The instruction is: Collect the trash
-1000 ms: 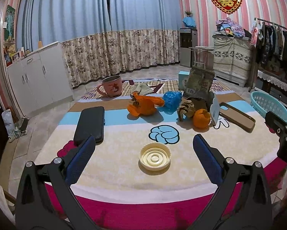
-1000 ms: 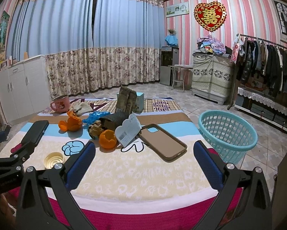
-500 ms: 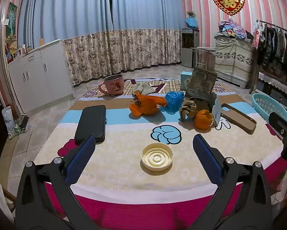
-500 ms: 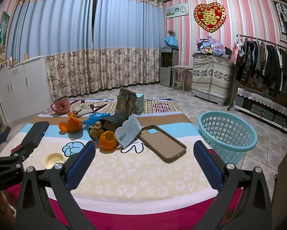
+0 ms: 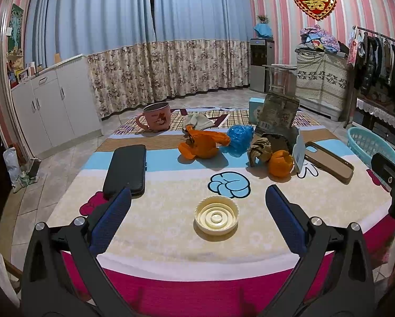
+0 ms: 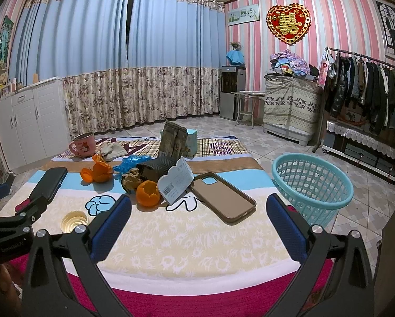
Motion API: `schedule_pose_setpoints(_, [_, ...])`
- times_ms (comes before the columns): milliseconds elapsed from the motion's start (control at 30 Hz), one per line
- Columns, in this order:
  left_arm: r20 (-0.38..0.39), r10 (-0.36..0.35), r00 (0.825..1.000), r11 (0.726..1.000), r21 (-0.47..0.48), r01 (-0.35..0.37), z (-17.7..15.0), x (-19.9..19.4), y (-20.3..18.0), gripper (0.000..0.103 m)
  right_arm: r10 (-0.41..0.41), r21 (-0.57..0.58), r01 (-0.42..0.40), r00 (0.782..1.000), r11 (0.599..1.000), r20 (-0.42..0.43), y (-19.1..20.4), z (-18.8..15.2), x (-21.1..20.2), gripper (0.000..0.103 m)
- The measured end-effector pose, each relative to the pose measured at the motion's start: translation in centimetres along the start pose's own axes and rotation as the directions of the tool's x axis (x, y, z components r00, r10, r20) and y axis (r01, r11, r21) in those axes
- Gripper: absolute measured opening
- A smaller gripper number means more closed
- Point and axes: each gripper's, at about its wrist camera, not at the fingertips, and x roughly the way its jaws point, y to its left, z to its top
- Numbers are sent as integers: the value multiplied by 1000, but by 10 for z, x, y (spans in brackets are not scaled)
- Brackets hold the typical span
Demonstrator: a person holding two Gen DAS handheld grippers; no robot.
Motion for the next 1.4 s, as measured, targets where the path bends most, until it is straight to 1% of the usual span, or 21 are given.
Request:
schedule_pose_setpoints(933, [-6,0,1000,1000,0,0,-3,1,2,98,-6,3,6,1000,1000,3,-2,0,-1,100])
schedule_pose_setpoints(1200, [-30,3,1000,1000,-26,-4,-7,6,11,98,-18,11,18,1000,1000,7,-6,3,0,100])
schedule_pose_setpoints(1400, [-74,15,997,1000,-9,-16,-14,18,13,98,-28,-13,28,1000,1000,6,-6,4,4,100])
